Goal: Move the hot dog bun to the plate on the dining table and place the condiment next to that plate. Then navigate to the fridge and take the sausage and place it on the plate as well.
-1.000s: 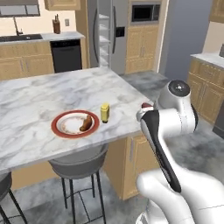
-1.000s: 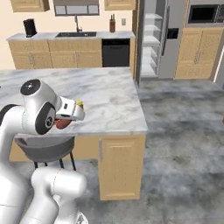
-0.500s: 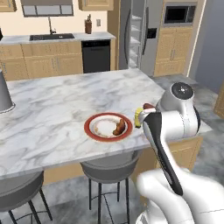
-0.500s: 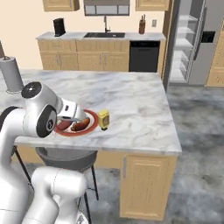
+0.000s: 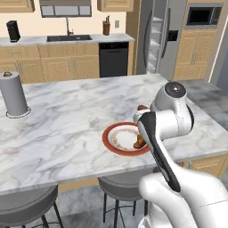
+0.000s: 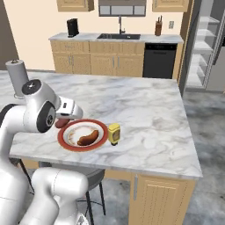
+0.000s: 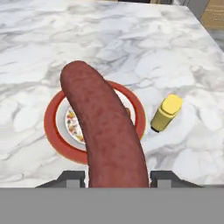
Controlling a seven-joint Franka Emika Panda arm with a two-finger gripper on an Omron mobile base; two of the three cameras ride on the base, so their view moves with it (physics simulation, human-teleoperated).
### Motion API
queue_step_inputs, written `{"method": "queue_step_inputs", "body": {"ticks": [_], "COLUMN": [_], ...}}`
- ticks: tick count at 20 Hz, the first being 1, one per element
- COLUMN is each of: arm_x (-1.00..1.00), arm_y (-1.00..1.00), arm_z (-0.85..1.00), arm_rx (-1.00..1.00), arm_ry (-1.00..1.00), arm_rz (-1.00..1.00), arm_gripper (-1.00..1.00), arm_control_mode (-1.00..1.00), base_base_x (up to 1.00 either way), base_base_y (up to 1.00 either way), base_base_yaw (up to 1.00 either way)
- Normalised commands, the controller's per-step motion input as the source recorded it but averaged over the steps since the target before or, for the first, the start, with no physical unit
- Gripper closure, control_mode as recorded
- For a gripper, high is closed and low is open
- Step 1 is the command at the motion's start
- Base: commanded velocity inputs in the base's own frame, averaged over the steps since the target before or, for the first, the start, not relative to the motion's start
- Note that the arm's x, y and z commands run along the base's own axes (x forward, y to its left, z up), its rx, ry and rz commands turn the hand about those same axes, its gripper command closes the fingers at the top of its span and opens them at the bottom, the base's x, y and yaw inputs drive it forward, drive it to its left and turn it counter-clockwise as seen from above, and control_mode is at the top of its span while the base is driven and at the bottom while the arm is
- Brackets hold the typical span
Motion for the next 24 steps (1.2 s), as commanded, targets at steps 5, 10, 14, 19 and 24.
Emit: {"method": "queue_step_inputs", "body": {"ticks": [5,10,14,19,24], "arm_x": [0.94,0.88,0.75,0.64,0.37], "arm_y": [0.7,0.43,0.05,-0.04,0.0], "arm_z": [-0.65,-0.98,-0.91,-0.64,-0.36], "arm_rx": [0.0,0.0,0.0,0.0,0.0], "arm_ry": [0.17,0.17,0.08,0.05,0.0], "arm_rz": [0.06,0.0,0.0,-0.02,-0.05], "arm_gripper": [1.0,1.0,1.0,1.0,1.0], "arm_control_mode": [-1.0,-1.0,-1.0,-1.0,-1.0], "base_base_x": [0.0,0.0,0.0,0.0,0.0], "base_base_y": [0.0,0.0,0.0,0.0,0.0], "base_base_yaw": [0.0,0.0,0.0,0.0,0.0]}}
